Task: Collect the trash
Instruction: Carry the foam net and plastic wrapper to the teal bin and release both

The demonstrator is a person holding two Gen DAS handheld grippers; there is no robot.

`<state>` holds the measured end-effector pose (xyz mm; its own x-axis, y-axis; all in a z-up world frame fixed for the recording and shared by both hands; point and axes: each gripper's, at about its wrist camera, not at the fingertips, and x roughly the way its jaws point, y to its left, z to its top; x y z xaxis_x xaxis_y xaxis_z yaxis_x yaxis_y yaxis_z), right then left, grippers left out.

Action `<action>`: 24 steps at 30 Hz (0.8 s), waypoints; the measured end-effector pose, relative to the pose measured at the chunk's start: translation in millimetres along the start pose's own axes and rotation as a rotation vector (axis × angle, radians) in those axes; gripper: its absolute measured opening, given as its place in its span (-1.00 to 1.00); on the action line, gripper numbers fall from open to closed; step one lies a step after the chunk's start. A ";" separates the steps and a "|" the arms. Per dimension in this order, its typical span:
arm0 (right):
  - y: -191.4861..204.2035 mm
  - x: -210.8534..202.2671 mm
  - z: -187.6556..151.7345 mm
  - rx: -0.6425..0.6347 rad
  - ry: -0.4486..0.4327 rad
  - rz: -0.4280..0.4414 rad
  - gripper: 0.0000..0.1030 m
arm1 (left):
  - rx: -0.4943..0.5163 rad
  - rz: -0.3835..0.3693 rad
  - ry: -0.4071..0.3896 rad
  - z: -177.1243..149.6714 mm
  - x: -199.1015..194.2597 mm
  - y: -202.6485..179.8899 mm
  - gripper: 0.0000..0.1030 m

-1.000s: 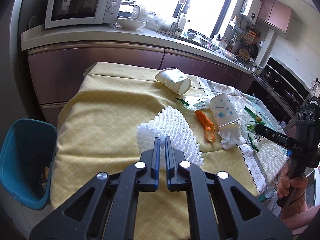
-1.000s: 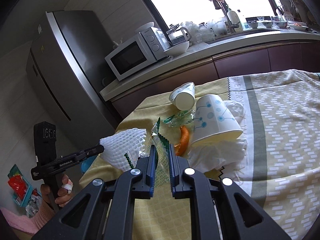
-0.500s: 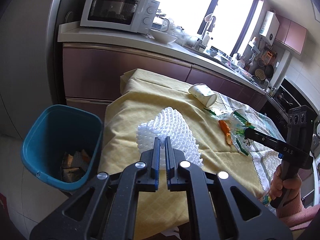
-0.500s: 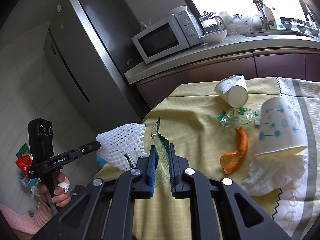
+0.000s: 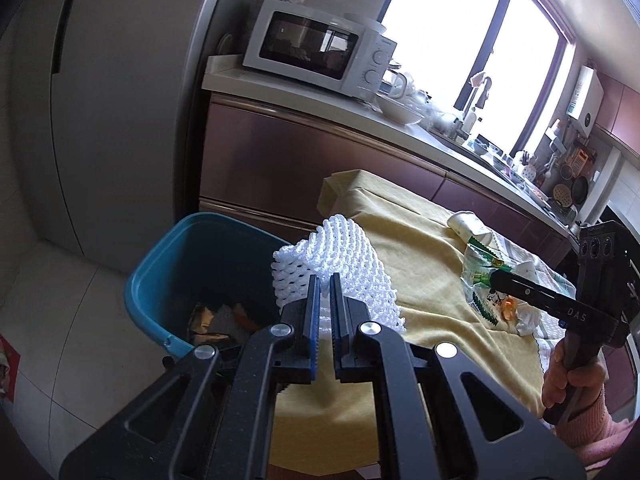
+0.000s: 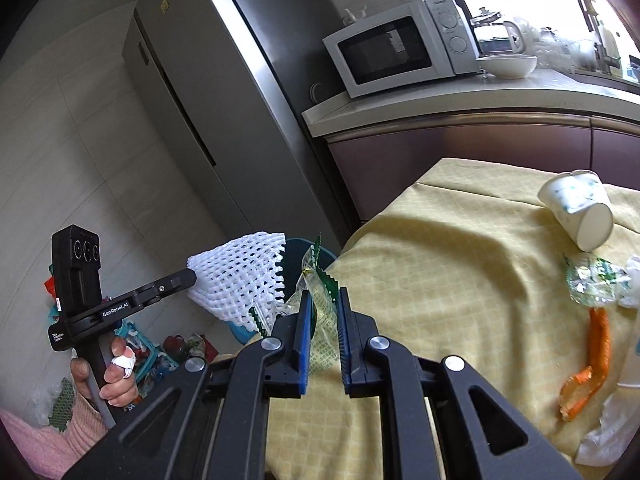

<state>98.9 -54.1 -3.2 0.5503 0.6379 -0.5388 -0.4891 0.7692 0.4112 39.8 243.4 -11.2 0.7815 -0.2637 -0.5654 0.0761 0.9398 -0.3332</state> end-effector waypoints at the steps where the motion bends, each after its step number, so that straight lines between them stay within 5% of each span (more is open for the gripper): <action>1: 3.1 6.1 2.3 -0.007 0.008 0.006 -0.79 | -0.007 0.013 -0.003 1.0 -0.5 5.9 -0.89; 13: 34.9 76.1 20.2 -0.071 0.115 0.043 -0.79 | -0.083 0.152 0.000 -0.8 3.5 64.9 -0.90; 24: 53.7 127.8 26.5 -0.108 0.189 0.021 -0.78 | -0.148 0.185 0.043 -7.2 26.0 92.3 -0.89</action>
<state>160.9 69.7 -30.5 0.4074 0.6278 -0.6632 -0.5743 0.7408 0.3485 62.7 321.7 -62.1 0.7467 -0.1023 -0.6572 -0.1598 0.9316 -0.3266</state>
